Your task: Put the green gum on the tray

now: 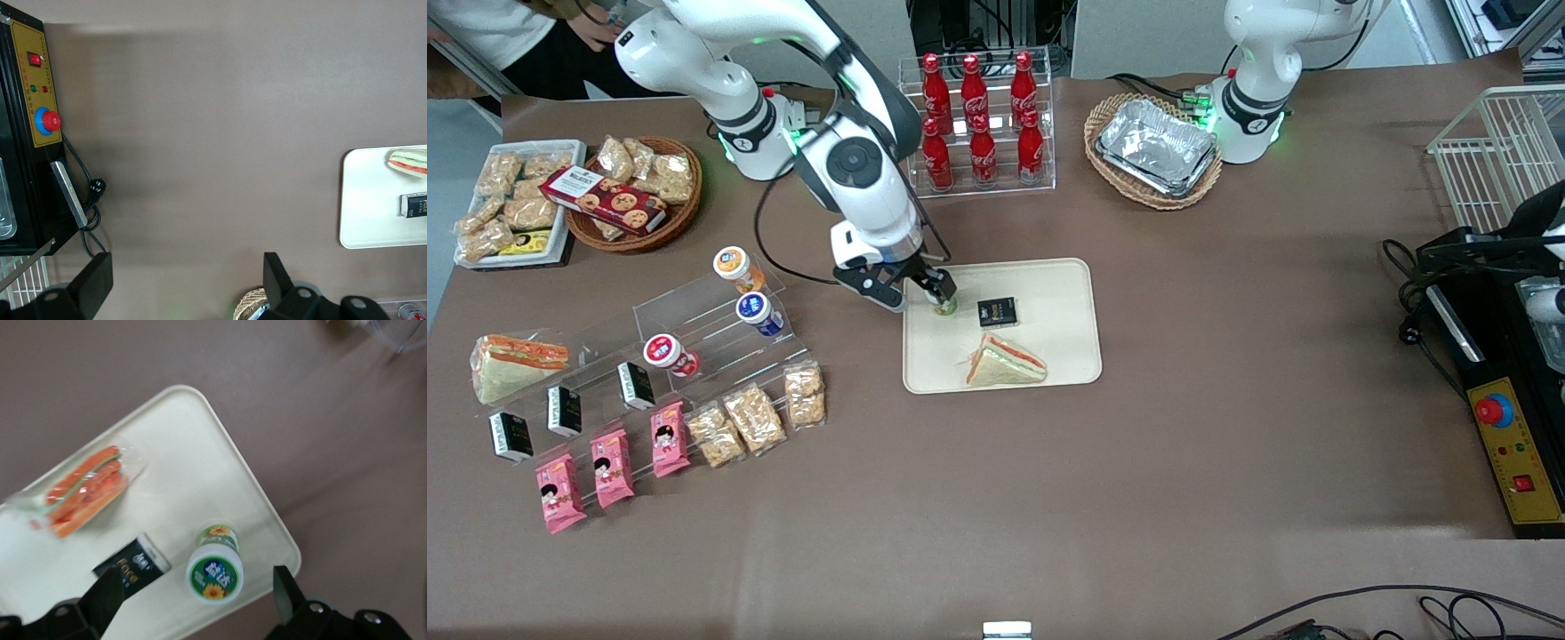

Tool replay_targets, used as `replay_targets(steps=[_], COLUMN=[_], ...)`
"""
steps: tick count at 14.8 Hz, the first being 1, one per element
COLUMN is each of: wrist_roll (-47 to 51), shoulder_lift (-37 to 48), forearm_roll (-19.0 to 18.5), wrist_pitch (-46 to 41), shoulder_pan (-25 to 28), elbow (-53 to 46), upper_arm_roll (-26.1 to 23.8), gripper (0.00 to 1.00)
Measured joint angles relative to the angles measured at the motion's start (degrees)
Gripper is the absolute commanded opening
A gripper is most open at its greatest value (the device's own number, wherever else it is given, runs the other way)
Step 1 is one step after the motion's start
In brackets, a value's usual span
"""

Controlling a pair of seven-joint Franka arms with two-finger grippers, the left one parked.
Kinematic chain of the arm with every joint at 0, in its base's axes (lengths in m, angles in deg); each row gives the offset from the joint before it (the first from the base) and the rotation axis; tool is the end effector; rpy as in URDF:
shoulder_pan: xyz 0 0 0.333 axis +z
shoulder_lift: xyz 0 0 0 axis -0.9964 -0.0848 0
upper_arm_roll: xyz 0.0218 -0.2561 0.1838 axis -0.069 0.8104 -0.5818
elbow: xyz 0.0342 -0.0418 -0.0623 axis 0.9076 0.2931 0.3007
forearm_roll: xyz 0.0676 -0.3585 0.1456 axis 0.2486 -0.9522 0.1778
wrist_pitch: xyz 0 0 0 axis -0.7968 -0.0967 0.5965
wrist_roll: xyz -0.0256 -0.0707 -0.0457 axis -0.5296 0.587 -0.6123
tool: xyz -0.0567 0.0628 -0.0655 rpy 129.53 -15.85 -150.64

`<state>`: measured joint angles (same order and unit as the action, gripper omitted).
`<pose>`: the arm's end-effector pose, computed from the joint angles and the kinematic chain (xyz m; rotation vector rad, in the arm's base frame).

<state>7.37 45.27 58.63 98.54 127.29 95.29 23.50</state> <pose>0.4339 0.3701 0.3401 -2.9504 0.8082 -0.0154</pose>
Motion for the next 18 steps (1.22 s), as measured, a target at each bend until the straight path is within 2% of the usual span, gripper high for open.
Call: replay_targets(steps=[5, 8, 13, 16, 18], wrist_roll=[-13.0, -25.4, -45.2, -60.2, -66.4], shoulder_lift=[5.4, 6.1, 6.2, 6.2, 6.2], forearm_roll=[0.0, -0.1, -1.1, -1.8, -1.8], wrist_pitch=[-21.7, -33.5, -36.7, -36.8, -36.9], shoulder_pan=[-4.6, -8.9, -19.9, -28.6, -34.0], elbow=[-14.5, -24.4, -28.5, -28.8, -29.0], upper_arm_roll=[0.4, 0.6, 0.9, 1.1, 1.2], gripper=[1.00, 1.00, 1.00, 1.00, 1.00])
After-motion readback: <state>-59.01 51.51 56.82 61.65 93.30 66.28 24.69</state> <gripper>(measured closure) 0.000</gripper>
